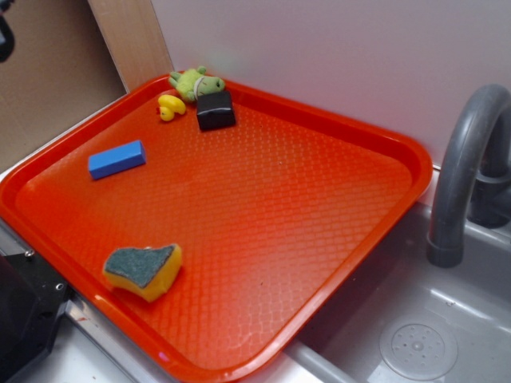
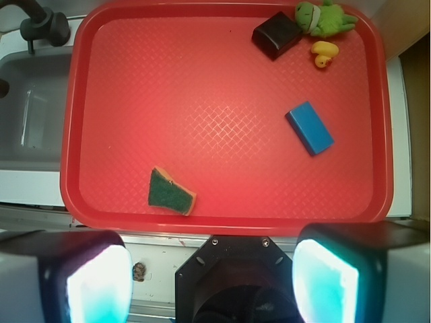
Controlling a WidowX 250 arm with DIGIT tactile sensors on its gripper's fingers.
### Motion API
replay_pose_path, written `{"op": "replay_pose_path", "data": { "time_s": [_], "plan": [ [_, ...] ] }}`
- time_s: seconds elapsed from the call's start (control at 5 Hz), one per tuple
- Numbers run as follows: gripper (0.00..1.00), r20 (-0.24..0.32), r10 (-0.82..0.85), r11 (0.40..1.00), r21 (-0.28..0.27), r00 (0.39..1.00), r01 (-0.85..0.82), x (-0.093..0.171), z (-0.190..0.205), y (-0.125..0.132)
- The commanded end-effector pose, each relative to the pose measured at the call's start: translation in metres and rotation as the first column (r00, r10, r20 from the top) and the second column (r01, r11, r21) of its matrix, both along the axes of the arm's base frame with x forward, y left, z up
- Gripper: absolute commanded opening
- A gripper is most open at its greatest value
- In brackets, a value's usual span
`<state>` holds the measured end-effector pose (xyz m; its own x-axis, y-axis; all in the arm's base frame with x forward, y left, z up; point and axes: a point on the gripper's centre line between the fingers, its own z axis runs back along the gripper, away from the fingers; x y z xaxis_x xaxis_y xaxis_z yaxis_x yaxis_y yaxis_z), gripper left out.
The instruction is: Grab the yellow duck.
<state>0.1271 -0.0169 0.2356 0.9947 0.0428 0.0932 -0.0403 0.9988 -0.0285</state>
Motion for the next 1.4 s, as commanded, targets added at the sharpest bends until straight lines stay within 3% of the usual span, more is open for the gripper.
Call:
{"op": "replay_pose_path", "data": {
  "time_s": [0.0,0.2,0.6,0.8,1.0,1.2],
  "plan": [
    [1.00,0.011,-0.030,0.987,0.158,0.999,0.028,0.048,-0.023,0.037],
    [1.00,0.002,-0.059,0.974,0.217,0.998,0.057,0.074,-0.052,0.058],
    [1.00,-0.036,-0.142,0.967,0.209,0.989,0.146,0.129,-0.114,0.098],
    [1.00,-0.068,-0.138,0.959,0.239,0.988,0.150,0.153,-0.137,0.115],
    [1.00,-0.086,-0.186,0.960,0.195,0.979,0.199,0.178,-0.161,0.128],
    [1.00,-0.106,-0.180,0.953,0.226,0.978,0.200,0.191,-0.168,0.135]
  ]
}}
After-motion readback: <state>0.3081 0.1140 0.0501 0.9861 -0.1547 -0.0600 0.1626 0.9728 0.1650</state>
